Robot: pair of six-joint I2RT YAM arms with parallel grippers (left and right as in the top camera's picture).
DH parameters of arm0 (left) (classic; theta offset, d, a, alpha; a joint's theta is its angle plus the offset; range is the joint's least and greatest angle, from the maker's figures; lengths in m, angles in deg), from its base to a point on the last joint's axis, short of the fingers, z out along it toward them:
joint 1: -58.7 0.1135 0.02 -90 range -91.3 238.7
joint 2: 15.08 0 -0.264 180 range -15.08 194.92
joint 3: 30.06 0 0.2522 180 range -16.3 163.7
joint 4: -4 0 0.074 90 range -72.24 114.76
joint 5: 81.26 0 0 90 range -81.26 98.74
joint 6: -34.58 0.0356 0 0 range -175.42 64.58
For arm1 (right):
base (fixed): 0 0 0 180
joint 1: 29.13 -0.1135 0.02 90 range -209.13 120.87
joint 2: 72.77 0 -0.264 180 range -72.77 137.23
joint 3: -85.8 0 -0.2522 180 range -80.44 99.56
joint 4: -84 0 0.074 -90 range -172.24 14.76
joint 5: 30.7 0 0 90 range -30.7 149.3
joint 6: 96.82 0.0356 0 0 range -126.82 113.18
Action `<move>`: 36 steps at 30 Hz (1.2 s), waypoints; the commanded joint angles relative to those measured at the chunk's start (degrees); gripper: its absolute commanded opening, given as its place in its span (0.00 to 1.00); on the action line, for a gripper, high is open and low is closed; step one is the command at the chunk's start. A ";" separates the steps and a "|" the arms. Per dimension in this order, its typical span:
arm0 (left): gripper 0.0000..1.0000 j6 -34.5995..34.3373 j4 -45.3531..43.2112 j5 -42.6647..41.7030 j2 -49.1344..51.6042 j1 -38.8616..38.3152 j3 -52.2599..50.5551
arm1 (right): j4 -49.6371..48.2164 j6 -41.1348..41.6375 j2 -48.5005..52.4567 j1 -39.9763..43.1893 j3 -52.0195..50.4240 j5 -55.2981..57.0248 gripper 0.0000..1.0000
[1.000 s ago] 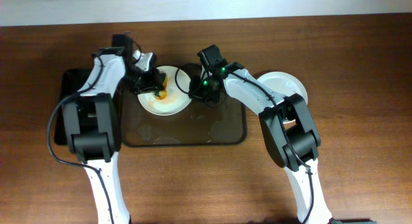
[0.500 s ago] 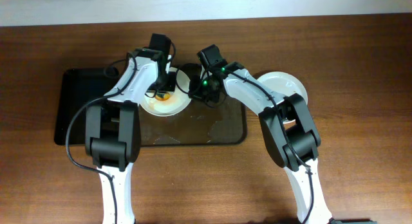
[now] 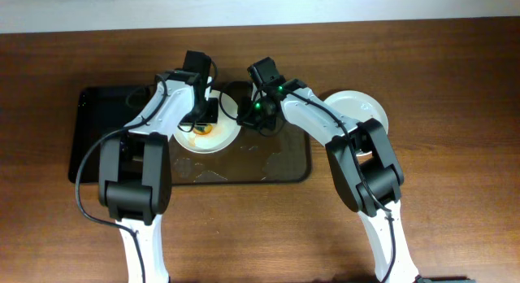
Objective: Clean dirty plates on tray and stack at the side
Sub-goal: 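Scrub the cream plate with the sponge while the right gripper holds rim, then lift the cream plate with the right gripper and place it on the stack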
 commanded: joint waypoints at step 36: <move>0.01 4.83 35.12 -8.28 12.31 7.43 41.09 | 37.68 -7.19 -28.00 -17.44 -0.63 86.47 0.04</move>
